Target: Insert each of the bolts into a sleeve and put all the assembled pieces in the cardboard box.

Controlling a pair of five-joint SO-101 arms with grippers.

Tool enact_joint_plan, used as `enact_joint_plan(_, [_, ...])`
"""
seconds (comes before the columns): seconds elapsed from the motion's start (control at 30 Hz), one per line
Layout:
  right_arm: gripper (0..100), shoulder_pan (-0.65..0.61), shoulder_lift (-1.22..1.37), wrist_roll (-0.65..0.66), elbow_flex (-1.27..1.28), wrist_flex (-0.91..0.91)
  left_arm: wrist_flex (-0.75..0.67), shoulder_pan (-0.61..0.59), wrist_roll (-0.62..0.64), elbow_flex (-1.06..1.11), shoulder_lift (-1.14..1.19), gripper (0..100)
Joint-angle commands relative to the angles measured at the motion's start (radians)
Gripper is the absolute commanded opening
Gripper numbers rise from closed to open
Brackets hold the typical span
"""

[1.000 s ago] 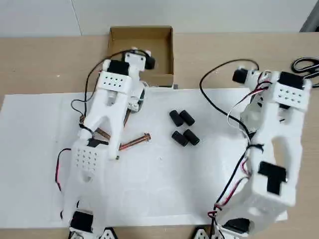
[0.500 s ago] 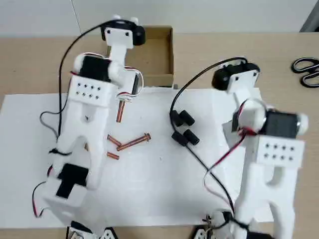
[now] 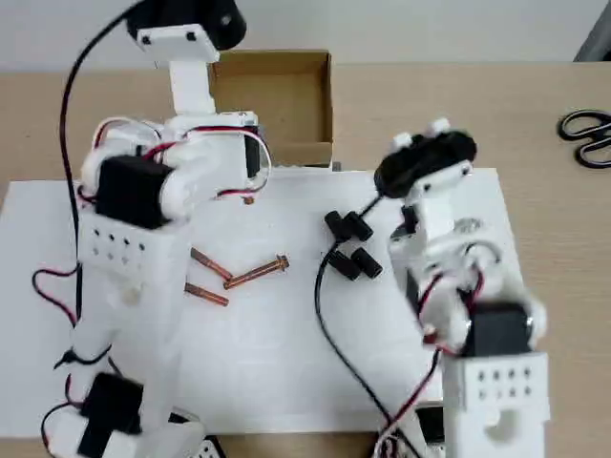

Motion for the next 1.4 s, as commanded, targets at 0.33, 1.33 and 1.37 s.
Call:
enact_joint_plan(0.33, [0.2,-0.186,-0.300,-0.121,0.250,-0.222,-0.272,0.026,-0.012,0.309,-0.330,1])
enact_joint_plan(1.33, [0.2,-0.444,-0.756,-0.058,0.647,-0.358,-0.878,0.026,0.207,1.320,-1.119,1])
enact_joint_plan(1.37, [0.2,-0.444,-0.762,-0.058,0.655,-0.369,-0.878,0.028,0.213,1.326,-1.117,1])
